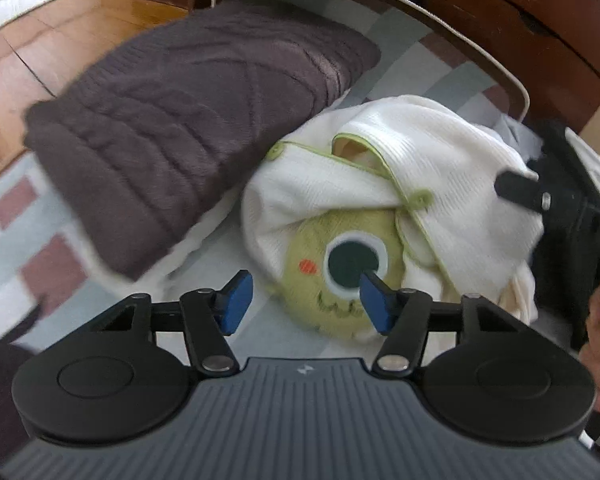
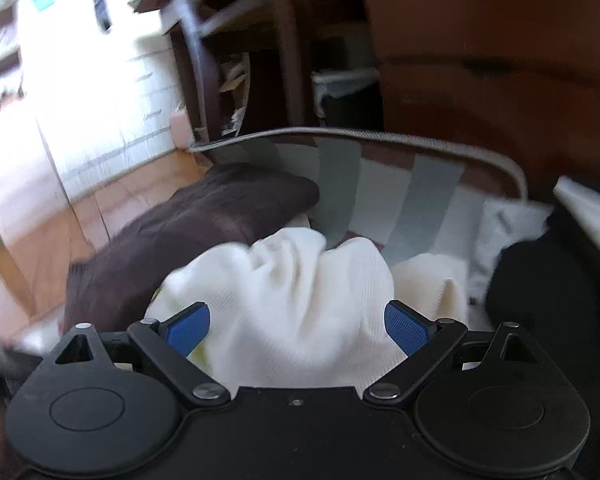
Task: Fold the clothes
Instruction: 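Grasp the white garment with the left gripper while the right gripper grasps another part, then lift the garment with both grippers and carry it onto the open mattress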
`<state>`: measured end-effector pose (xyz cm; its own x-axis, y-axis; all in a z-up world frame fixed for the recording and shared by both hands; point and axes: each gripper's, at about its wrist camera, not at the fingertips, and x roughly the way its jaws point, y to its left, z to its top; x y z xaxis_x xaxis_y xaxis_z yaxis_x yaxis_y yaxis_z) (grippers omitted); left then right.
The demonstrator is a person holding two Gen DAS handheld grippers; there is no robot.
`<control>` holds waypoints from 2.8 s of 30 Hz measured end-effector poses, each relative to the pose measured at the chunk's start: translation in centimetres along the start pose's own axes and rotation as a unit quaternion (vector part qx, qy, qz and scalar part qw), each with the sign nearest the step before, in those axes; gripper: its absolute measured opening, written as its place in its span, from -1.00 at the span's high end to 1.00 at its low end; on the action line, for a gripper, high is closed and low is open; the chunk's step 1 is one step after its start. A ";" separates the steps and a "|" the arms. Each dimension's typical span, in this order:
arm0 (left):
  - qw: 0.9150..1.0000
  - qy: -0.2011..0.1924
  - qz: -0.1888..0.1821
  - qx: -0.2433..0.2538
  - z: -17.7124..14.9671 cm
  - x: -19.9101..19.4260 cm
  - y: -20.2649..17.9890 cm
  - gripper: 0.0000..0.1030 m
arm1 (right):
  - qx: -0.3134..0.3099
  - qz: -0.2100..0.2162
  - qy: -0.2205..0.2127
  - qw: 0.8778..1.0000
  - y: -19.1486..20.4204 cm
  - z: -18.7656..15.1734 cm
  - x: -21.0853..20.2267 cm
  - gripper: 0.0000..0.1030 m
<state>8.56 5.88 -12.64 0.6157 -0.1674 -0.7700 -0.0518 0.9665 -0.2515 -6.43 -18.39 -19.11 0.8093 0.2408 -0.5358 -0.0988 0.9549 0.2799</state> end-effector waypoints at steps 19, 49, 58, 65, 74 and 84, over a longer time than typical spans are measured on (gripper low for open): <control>0.959 0.030 -0.188 -0.212 -2.0 9.8 4.6 -0.04 | 0.259 0.110 0.093 0.955 -7.0 -2.9 4.0 0.22; 0.960 0.113 -0.191 -0.170 -6.7 5.4 0.5 -0.51 | 0.323 -0.009 0.050 0.945 -4.6 -11.2 -4.5 -0.75; 0.939 0.076 -0.286 -0.175 -7.3 -0.3 0.5 0.54 | 0.450 0.185 0.110 0.867 -5.0 -12.3 -4.9 0.16; 0.897 0.010 -0.351 -0.270 -9.1 -8.8 6.7 0.54 | 0.368 0.312 0.162 0.861 1.1 -8.5 -7.2 0.16; 0.935 -0.131 -0.258 -0.207 -7.8 -25.1 10.7 0.54 | 0.310 0.438 0.192 0.822 12.2 -3.7 -8.4 0.16; 0.908 -0.266 -0.169 -0.278 -16.8 -38.3 20.3 0.54 | 0.151 0.578 0.327 0.732 29.3 -3.3 -6.3 0.16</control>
<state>-29.33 28.66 1.91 0.9550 -0.1753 -0.2394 -0.0872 0.6053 -0.7912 -16.27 8.68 -10.15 -0.1754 0.9837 -0.0404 -0.2856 -0.0116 0.9583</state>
